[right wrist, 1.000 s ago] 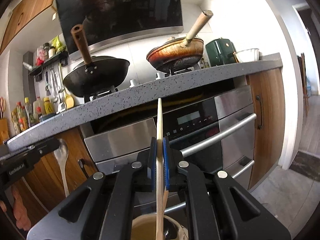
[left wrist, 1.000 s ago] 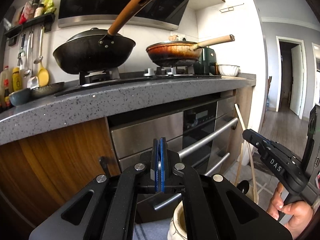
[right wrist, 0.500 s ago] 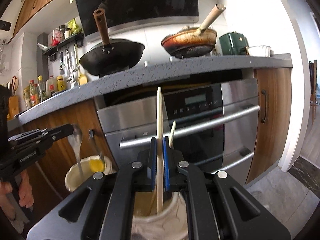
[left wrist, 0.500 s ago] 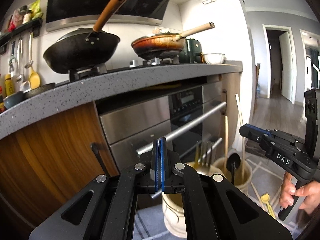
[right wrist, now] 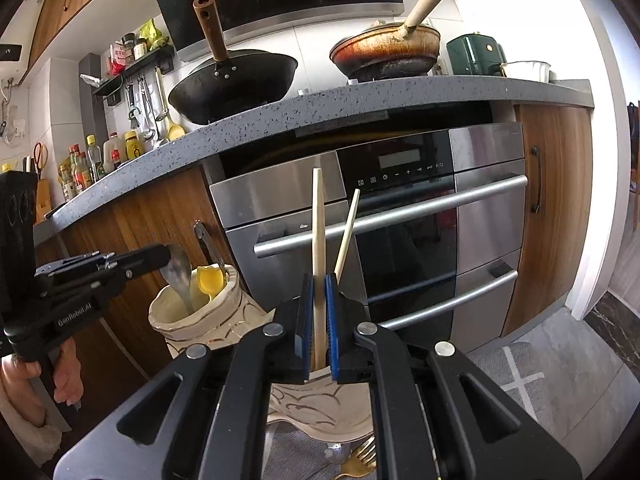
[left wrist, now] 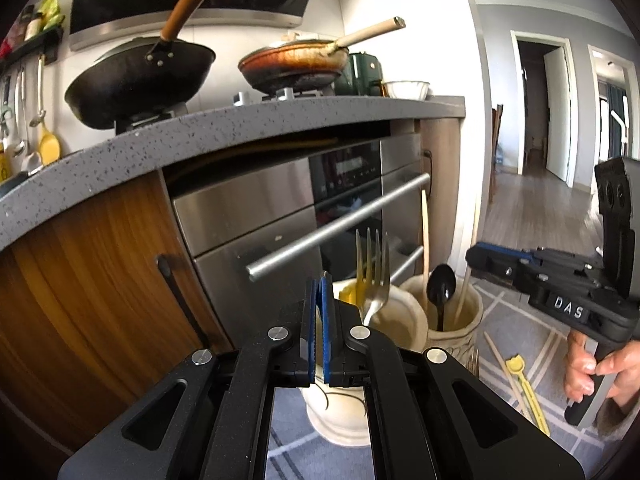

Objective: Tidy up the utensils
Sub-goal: 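Release the gold utensil into the larger pot while the right tool drops the chopstick into the smaller pot, then grasp the gold fork with the left tool while the right tool grasps the yellow-green plastic utensil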

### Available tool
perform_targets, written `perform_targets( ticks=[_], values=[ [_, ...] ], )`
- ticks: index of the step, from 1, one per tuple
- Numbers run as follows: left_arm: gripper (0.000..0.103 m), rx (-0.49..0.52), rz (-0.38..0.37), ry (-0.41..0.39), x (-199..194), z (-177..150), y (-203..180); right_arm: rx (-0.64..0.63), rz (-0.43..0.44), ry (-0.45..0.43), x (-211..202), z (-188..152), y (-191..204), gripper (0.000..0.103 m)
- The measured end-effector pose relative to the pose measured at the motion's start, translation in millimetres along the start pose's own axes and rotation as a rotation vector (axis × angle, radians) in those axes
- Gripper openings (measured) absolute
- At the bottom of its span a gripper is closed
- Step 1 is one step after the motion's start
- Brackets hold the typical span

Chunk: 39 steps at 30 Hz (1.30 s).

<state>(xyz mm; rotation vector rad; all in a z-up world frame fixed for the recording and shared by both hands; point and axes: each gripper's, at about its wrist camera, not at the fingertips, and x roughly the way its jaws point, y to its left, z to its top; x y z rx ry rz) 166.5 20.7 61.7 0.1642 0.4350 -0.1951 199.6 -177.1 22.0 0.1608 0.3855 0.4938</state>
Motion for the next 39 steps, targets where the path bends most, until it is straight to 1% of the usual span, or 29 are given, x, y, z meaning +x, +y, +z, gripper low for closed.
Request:
perform_targets(
  ticks=[4, 8, 9, 10, 11, 12, 13, 14, 15, 17, 18, 21, 22, 23, 24, 25, 26, 28, 29, 31, 33, 36, 39],
  values=[
    [0.003, -0.012, -0.003, 0.023, 3, -1, 1, 0.011, 0.003, 0.018, 2, 3, -1, 0.006],
    [0.003, -0.023, -0.012, 0.039, 3, -1, 3, 0.011, 0.002, 0.018, 0, 5, 0, 0.007],
    [0.003, -0.024, -0.005, 0.039, 3, -1, 3, 0.009, 0.002, 0.017, 0, 6, 0, 0.008],
    [0.004, -0.024, -0.004, 0.039, 3, 0, 3, 0.008, 0.002, 0.017, -1, 6, 1, 0.016],
    [0.009, -0.029, -0.008, 0.038, 2, 1, 4, 0.009, 0.004, 0.017, -2, 7, 1, 0.023],
    [0.014, -0.036, -0.009, 0.035, 0, 2, 5, 0.012, 0.009, 0.012, -4, 8, 0, 0.033],
    [0.024, -0.043, -0.008, 0.029, -2, 3, 7, 0.012, 0.011, 0.008, -5, 9, 0, 0.033],
    [0.027, -0.052, -0.012, 0.016, -5, 4, 8, 0.011, 0.008, 0.005, -7, 11, 0, 0.033],
    [0.027, -0.057, -0.015, 0.007, -9, 6, 9, 0.013, 0.007, 0.003, -10, 12, -1, 0.034],
    [0.028, -0.063, -0.018, 0.0, -13, 7, 11, 0.028, 0.005, 0.001, -15, 14, -4, 0.039],
    [0.028, -0.066, -0.018, -0.002, -15, 8, 11, 0.035, 0.006, 0.0, -18, 15, -5, 0.043],
    [0.041, -0.077, -0.014, -0.007, -23, 7, 14, 0.043, 0.0, -0.004, -30, 17, -10, 0.053],
    [0.049, -0.084, -0.015, -0.009, -26, 5, 15, 0.044, -0.004, -0.003, -34, 16, -12, 0.057],
    [0.056, -0.092, -0.017, -0.011, -30, 3, 16, 0.046, -0.012, -0.001, -40, 15, -15, 0.058],
    [0.059, -0.096, -0.016, -0.011, -33, 1, 17, 0.048, -0.023, 0.006, -45, 14, -19, 0.062],
    [0.066, -0.1, -0.011, -0.013, -37, -3, 18, 0.047, -0.032, 0.013, -48, 12, -21, 0.068],
    [0.073, -0.1, -0.009, -0.013, -40, -5, 19, 0.044, -0.048, 0.03, -52, 10, -25, 0.07],
    [0.08, -0.107, 0.001, -0.01, -45, -12, 20, 0.037, -0.088, 0.08, -57, 2, -34, 0.074],
    [0.082, -0.119, 0.003, -0.004, -48, -17, 22, 0.037, -0.107, 0.099, -59, -1, -38, 0.075],
    [0.091, -0.146, 0.0, 0.008, -53, -24, 25, 0.053, -0.147, 0.149, -62, -10, -47, 0.078],
    [0.093, -0.178, -0.008, 0.02, -58, -34, 27, 0.065, -0.169, 0.185, -64, -18, -53, 0.079],
    [0.094, -0.198, -0.012, 0.05, -61, -49, 26, 0.059, -0.213, 0.243, -65, -33, -58, 0.079],
    [0.095, -0.208, -0.01, 0.081, -62, -66, 21, 0.063, -0.225, 0.291, -65, -49, -59, 0.079]
  ],
)
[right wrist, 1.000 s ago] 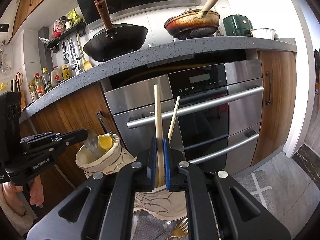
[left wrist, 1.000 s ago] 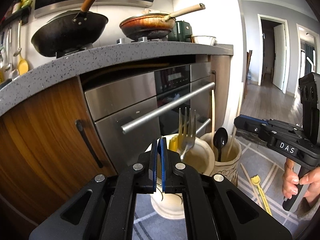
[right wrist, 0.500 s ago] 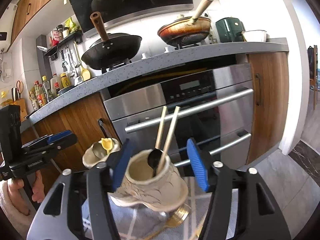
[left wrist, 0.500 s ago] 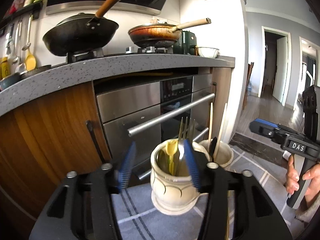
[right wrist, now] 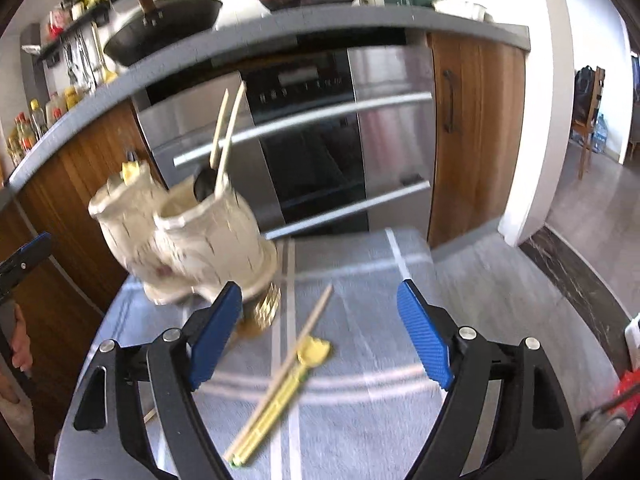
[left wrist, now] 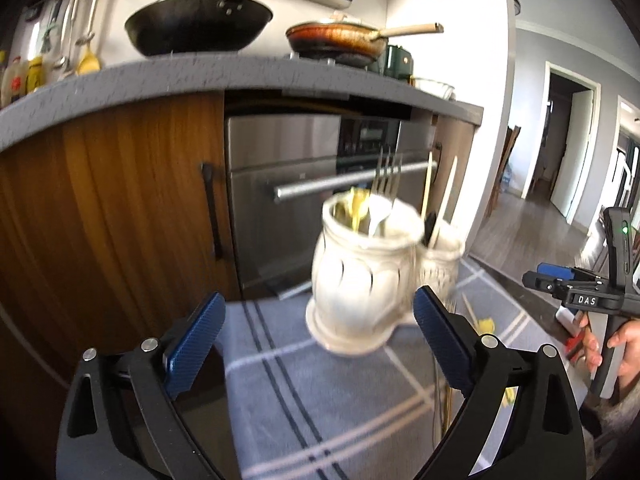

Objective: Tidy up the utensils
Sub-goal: 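Grasp the gold fork with the left tool while the right tool grasps the yellow-green plastic utensil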

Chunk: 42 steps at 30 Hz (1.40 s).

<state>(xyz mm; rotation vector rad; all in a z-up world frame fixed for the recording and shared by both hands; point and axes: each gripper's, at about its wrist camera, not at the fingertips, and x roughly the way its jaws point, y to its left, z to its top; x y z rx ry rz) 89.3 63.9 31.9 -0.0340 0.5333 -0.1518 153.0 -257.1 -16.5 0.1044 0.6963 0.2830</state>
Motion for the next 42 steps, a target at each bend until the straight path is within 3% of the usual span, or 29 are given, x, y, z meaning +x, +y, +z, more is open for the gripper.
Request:
perform_targets(
  ticks=[6, 16, 25, 31, 39, 42],
  values=[
    [0.095, 0.013, -0.031, 0.082, 8, -35, -15, 0.01, -0.002, 0.08, 15, -28, 0, 0.077],
    [0.095, 0.068, -0.093, 0.153, 22, -68, -43, 0.057, 0.027, 0.233, 43, -48, 8, 0.027],
    [0.095, 0.133, -0.105, 0.154, 21, -74, -58, 0.075, 0.004, 0.275, 55, -51, 16, 0.021],
    [0.095, 0.143, -0.107, 0.162, 25, -75, -62, 0.004, -0.056, 0.264, 55, -53, 31, 0.016],
    [0.093, 0.169, -0.141, 0.193, 31, -75, -77, 0.095, 0.001, 0.232, 43, -54, 14, 0.01],
    [0.084, 0.196, -0.177, 0.209, 37, -74, -90, 0.106, 0.016, 0.207, 35, -54, 9, 0.01]
  ],
)
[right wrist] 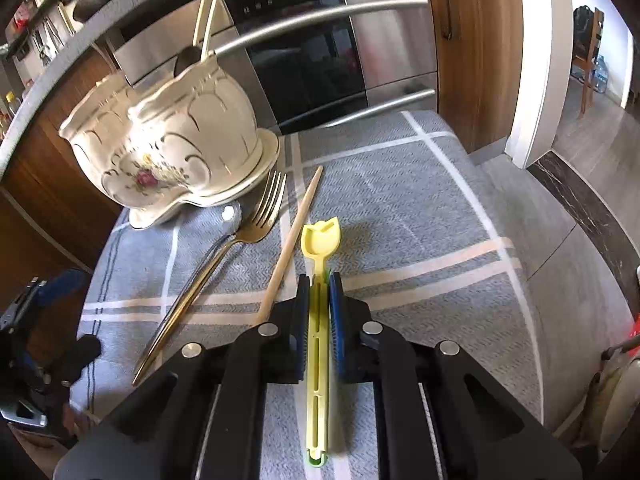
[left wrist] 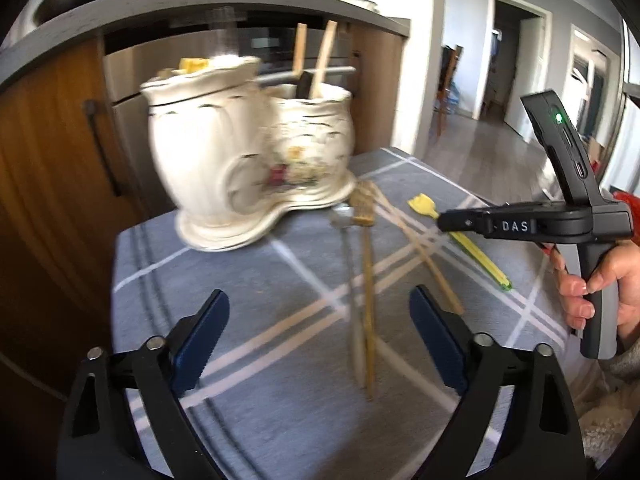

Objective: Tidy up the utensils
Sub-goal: 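Grasp the gold fork with the left tool while the right tool grasps the yellow-green plastic utensil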

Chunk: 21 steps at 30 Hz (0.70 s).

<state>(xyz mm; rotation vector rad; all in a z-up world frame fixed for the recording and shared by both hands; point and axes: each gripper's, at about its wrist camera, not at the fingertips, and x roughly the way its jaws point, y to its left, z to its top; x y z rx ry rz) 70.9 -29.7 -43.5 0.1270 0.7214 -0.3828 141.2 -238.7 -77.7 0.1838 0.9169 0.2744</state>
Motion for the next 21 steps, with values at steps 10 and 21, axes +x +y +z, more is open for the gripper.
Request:
perform_targets(
  ticks=[10, 21],
  values=[
    [0.024, 0.064, -0.075, 0.101, 60, 30, -26, 0.018, 0.024, -0.043, -19, -5, -16, 0.01],
    [0.014, 0.11, -0.016, 0.214, 106, 45, -42, 0.057, 0.05, -0.08, -32, -8, -30, 0.01]
  ],
)
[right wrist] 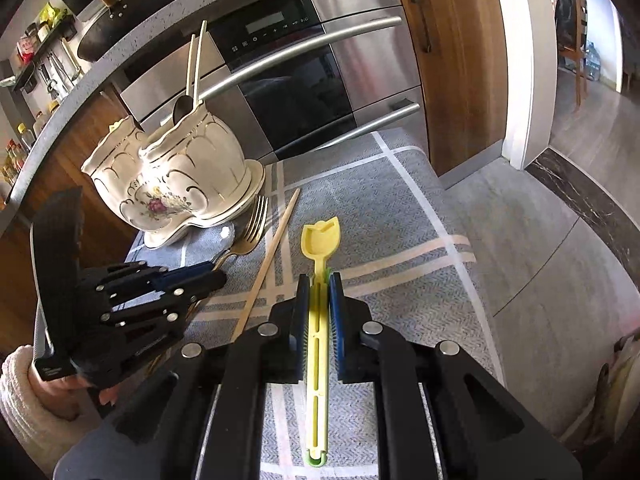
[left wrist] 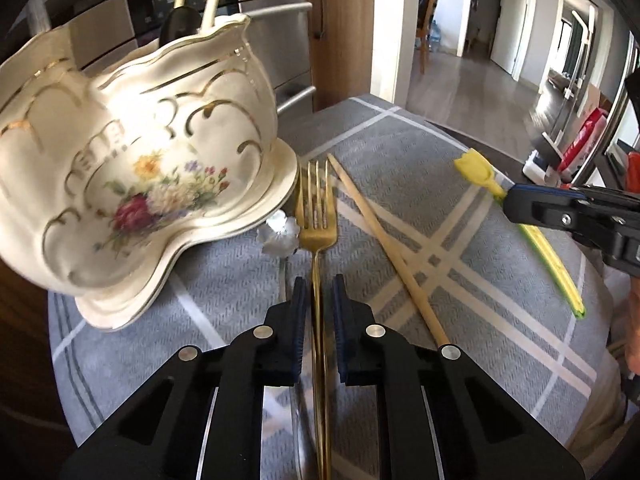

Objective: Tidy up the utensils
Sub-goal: 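Grasp the gold fork with the left tool while the right tool grasps the yellow-green plastic utensil, then lift the fork and yellow utensil and carry both over the ceramic holder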

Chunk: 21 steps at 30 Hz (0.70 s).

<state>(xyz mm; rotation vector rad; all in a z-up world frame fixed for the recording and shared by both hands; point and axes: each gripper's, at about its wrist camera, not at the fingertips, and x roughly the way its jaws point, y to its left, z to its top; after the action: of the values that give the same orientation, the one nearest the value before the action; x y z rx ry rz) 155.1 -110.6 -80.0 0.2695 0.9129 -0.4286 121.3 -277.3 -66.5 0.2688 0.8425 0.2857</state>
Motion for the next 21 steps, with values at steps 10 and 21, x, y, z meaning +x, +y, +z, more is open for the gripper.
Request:
perform_targets(
  ticks=[10, 21],
  values=[
    [0.006, 0.076, -0.001, 0.0, -1, 5, -22, 0.006, 0.021, -0.028, -10, 0, -3, 0.01],
    [0.006, 0.01, -0.071, -0.184, -64, 3, -15, -0.007, 0.04, -0.073, -19, 5, 6, 0.01]
  ],
)
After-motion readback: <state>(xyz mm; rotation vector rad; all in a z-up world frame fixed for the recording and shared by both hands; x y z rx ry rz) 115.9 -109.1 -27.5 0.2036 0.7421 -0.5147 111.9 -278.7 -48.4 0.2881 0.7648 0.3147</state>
